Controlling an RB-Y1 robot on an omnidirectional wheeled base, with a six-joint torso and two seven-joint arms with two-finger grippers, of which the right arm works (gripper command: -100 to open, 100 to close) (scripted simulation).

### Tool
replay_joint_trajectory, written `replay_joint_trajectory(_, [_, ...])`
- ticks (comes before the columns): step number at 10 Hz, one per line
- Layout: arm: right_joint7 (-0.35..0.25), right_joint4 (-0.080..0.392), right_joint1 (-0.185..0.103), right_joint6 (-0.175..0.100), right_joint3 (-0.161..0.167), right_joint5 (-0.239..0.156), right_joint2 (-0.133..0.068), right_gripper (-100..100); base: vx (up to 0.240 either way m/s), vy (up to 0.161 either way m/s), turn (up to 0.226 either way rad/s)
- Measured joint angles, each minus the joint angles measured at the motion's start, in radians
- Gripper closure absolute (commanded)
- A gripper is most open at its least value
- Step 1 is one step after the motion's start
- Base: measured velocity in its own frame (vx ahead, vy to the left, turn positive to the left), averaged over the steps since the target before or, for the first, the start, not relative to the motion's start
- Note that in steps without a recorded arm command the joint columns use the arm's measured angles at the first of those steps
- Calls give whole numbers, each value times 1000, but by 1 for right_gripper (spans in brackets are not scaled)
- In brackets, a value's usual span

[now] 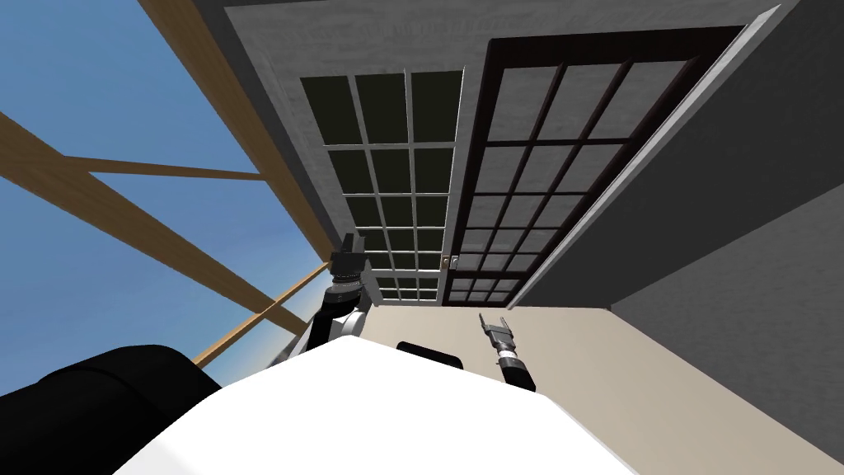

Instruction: Pull the door open

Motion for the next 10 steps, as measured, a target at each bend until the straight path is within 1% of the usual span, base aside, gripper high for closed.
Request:
replay_joint_trajectory(1, [8,11,10,-3,-4,-17,-11,-100,-113,-20,62])
replay_joint_trajectory(2, [14,12,21,4,-7,-33,-20,-100,-100,-11,51])
replay_joint_trajectory(3, [26,41,23,-4,-15,-51,-31,-100,-94,-15,51])
replay_joint_trajectory(4, [15,-30,77,24,-6,-62,-37,-100,-66,-15,14])
replay_joint_trajectory(5, [20,-15,62,28,-13,-74,-45,-100,-19,-7,6])
replay_joint_trajectory(6, [30,21,46,12,-18,-80,-52,-100,-3,-4,12])
replay_joint_trajectory(7, [36,52,36,1,-22,-85,-58,-100,-36,-13,89])
replay_joint_trajectory(8, [46,73,42,-3,-26,-102,-65,-100,-69,-10,89])
replay_joint_trajectory(9, [54,94,49,-8,-31,-123,-80,-100,-63,-9,85])
replay_joint_trajectory(10, [62,98,56,-2,-34,-143,-89,-100,-44,-15,92])
